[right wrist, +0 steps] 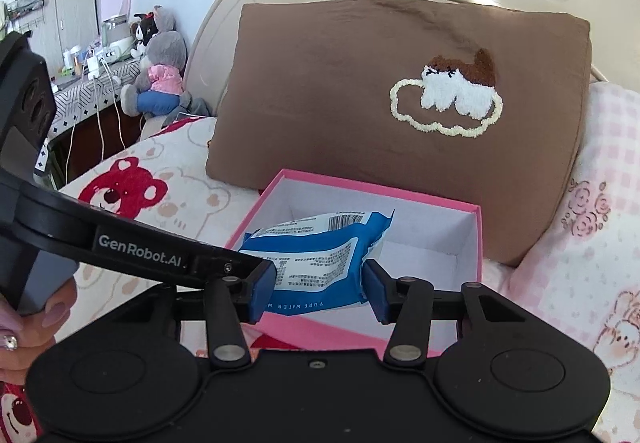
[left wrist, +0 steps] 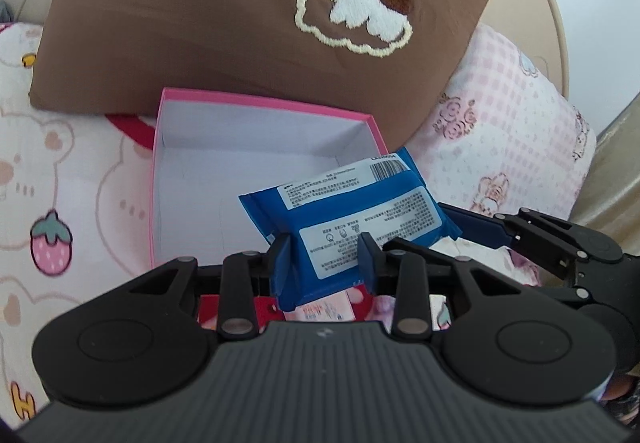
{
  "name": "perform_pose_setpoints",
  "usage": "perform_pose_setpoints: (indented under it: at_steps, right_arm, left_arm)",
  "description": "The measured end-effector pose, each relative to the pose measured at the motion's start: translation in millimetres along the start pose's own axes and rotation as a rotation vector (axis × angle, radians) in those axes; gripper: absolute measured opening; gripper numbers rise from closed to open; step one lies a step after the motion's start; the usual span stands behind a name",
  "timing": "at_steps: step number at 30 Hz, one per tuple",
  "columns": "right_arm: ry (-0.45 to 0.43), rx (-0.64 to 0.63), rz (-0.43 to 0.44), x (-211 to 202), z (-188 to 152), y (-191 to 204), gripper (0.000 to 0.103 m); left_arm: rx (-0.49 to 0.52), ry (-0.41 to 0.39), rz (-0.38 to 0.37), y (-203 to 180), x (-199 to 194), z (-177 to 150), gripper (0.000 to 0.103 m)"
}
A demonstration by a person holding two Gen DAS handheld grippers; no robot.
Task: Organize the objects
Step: 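Lower the packet into the pink box and open the right tool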
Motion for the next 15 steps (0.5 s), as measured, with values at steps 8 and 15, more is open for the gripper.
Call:
perform_pose_setpoints:
  at_steps: [8,15]
  right_arm:
    - [0.052,0.008,0.032,33.2,13.6,-21.2,0.053]
    - [0.125,0.018,0.031,88.1,6.6,-43.1,0.053]
  left_arm:
    - [-0.01,0.017,0.014,11.2,32.8,27.4,0.033]
    - [-0.016,0.057,0.068,26.0,87.8,41.9,0.033]
Point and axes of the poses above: each gripper's, at about its wrist camera, not at the fingertips, and x roughly the way its jaws point, y to its left, z to its top, the point moved 9 cm from there along x, roughly the way its jaws point, and after that the axes turned 1 degree about y, right-handed, at the moved point
